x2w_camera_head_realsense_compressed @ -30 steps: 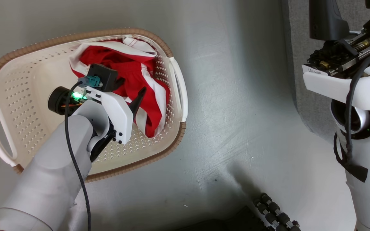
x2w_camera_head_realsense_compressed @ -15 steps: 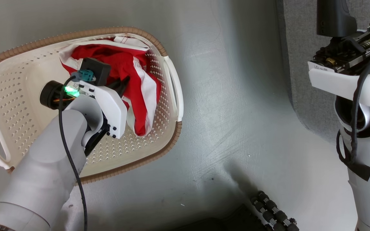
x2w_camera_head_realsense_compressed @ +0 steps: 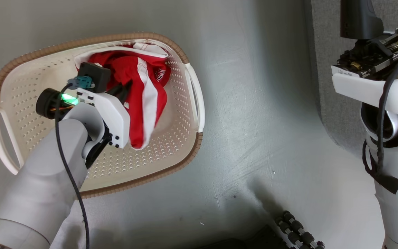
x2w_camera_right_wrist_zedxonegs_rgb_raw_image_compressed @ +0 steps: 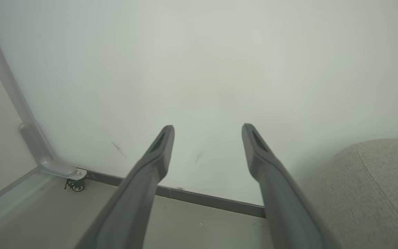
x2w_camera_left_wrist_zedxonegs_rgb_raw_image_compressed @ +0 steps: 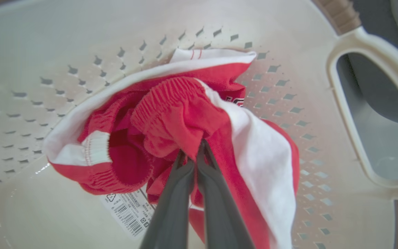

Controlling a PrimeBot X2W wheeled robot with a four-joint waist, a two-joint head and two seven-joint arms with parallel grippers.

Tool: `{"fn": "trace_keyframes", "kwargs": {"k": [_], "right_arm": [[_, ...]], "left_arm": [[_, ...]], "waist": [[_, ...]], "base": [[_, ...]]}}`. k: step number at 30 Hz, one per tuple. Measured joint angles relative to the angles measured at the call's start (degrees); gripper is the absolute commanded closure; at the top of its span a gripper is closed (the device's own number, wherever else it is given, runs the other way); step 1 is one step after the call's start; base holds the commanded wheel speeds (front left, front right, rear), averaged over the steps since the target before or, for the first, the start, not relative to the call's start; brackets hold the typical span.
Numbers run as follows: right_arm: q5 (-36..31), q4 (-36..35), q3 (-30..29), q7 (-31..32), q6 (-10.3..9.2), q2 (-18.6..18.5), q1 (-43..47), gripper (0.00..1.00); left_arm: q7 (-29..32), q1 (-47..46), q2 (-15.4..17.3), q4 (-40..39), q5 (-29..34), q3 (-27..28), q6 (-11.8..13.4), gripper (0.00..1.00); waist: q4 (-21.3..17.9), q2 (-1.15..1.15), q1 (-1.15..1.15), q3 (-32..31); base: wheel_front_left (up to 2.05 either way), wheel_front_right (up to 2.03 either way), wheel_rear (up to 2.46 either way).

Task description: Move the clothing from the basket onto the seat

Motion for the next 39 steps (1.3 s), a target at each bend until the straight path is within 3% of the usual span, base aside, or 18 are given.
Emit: {"fn": "trace_keyframes", "kwargs": {"k": [39], "right_arm": [[-3.58, 4.12, -3.56, -0.01, 0.0, -0.04, 2.57, 0.0]], "left_arm": [[-14.28, 10.88, 0.79, -8.35, -2.16, 3.68, 0.25, 1.0]], "waist": [[6.02, 0.0, 0.0, -12.99]], "base": [[0.0, 0.0, 0.0]]}}
